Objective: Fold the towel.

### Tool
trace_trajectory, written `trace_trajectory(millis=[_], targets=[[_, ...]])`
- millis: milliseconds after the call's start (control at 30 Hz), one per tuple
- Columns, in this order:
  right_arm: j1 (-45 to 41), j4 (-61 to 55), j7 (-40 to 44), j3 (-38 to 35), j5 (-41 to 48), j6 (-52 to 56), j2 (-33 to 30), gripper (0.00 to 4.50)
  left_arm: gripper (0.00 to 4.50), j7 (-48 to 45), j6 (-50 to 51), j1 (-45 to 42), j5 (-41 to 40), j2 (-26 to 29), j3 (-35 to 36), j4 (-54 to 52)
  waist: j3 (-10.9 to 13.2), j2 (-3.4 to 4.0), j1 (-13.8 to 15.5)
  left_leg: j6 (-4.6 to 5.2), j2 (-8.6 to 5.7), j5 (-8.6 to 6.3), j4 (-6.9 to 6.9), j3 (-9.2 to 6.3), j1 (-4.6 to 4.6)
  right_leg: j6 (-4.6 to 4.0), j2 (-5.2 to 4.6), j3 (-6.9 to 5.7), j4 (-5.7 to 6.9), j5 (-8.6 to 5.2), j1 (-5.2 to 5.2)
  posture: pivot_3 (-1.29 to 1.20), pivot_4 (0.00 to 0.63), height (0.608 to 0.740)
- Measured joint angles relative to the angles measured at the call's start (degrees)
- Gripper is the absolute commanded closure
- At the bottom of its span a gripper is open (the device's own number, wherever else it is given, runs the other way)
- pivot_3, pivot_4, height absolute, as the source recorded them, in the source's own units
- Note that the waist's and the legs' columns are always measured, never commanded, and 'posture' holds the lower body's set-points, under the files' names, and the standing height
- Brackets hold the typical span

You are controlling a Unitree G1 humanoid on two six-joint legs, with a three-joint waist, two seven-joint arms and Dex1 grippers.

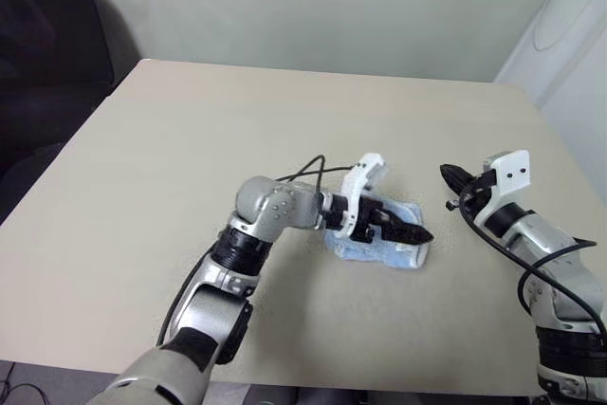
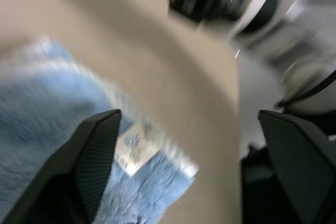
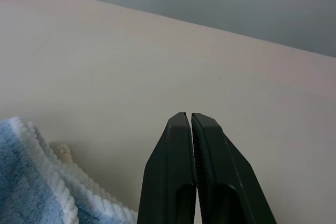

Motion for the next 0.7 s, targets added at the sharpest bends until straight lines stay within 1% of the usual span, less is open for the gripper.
trace_trajectory(millis=[33,100,133,167,233,267,300,367,400,500,567,667,700], targets=[[0.3,-0.5,0.4,0.0,0.4,0.4,-0.5,4.42,0.01,-1.2,-2.0,0.3,0.7,2.1,0.3,-1.5,0.0,0.01,0.0,0.0,0.0,0.01,0.0,0.0,0.01,0.0,0.01,0.0,0.01,0.0,0.0,0.0,0.15,0.74],[1.4,-2.7,1.3,-0.1,2.4,2.1,-1.2,4.42,0.01,-4.5,-9.3,1.1,5.0,7.7,0.2,-2.7,0.0,0.02,0.0,0.02,0.03,0.0,0.0,-0.02,0.05,0.02,0.1,0.01,0.01,-0.02,0.0,0.0,0.15,0.74],[2.2,-4.2,1.9,-0.3,3.7,3.2,-1.4,4.5,0.4,-6.1,-13.8,1.8,7.7,10.3,0.2,-2.3,0.0,0.02,0.0,0.03,0.05,0.0,0.0,-0.03,0.05,0.07,0.12,0.02,0.01,-0.05,0.0,0.0,0.15,0.74],[3.3,-5.7,2.7,-0.2,4.9,4.4,-1.7,4.5,0.6,-7.5,-18.5,2.4,10.7,12.2,0.6,-0.5,0.0,0.02,-0.1,0.06,0.04,0.0,0.01,-0.04,0.04,0.07,0.13,0.02,0.01,-0.07,0.0,0.0,0.15,0.74],[4.1,-7.4,3.4,0.3,6.1,6.0,-2.1,4.5,1.26,-9.6,-23.4,2.8,13.9,14.0,0.6,2.2,0.0,0.01,0.0,0.1,0.0,-0.01,0.03,-0.05,-0.01,0.07,0.08,0.03,-0.01,-0.07,-0.01,0.0,0.15,0.74],[4.3,-8.6,3.6,0.7,6.8,6.9,-2.1,4.5,1.68,-11.5,-26.0,3.3,15.3,14.8,0.4,3.0,0.0,0.01,0.1,0.12,-0.06,-0.04,0.04,-0.08,-0.04,0.06,0.05,0.03,-0.01,-0.08,-0.02,0.0,0.15,0.74],[4.4,-9.8,3.6,1.0,7.6,7.8,-2.1,4.5,1.99,-13.5,-28.0,4.1,16.2,15.5,0.0,3.2,0.0,0.01,0.2,0.19,-0.07,-0.08,0.05,-0.09,-0.08,0.04,0.02,0.04,-0.02,-0.07,-0.02,0.0,0.15,0.74],[4.5,-11.5,3.6,1.5,8.8,9.2,-2.0,4.5,2.75,-17.1,-31.2,5.3,17.5,16.0,-0.7,3.2,0.0,-0.02,0.3,0.27,-0.13,-0.17,0.08,-0.14,-0.14,-0.13,0.0,0.04,-0.02,0.03,-0.03,0.0,0.15,0.74],[4.5,-12.4,3.6,2.7,9.2,9.7,-1.5,4.5,3.17,-19.2,-32.6,5.9,17.7,15.8,-1.3,3.0,0.0,-0.04,0.3,0.35,-0.14,-0.25,0.08,-0.16,-0.14,-0.34,-0.02,0.03,-0.02,0.16,-0.03,0.0,0.15,0.74],[4.8,-13.0,3.5,7.6,9.0,10.3,-0.1,4.5,4.22,-23.4,-34.9,6.6,18.2,13.8,-4.3,2.6,0.0,-0.05,0.3,0.32,-0.15,-0.27,0.08,-0.19,-0.15,-0.35,-0.05,0.01,-0.01,0.17,-0.03,0.0,0.15,0.74],[5.2,-12.6,3.4,9.4,8.4,10.3,0.7,4.5,4.22,-24.0,-35.5,6.6,19.8,12.0,-6.3,3.1,0.0,-0.06,0.3,0.32,-0.15,-0.27,0.09,-0.2,-0.16,-0.35,-0.06,0.01,-0.01,0.17,-0.04,0.0,0.15,0.74],[8.9,-7.6,3.4,13.2,5.2,8.5,1.3,4.5,4.22,-23.2,-37.8,6.4,25.6,7.9,-11.6,9.7,-0.1,-0.12,0.4,0.31,-0.13,-0.32,0.1,-0.25,-0.06,-0.24,-0.14,0.0,-0.02,0.11,0.06,0.0,0.15,0.74],[9.7,-5.1,3.4,14.3,4.2,7.9,2.0,4.5,4.22,-22.6,-39.0,6.1,28.2,6.9,-13.5,13.4,-0.1,-0.12,0.3,0.3,-0.06,-0.33,0.1,-0.22,-0.04,-0.23,-0.15,0.02,-0.02,0.1,0.06,0.0,0.15,0.74]])
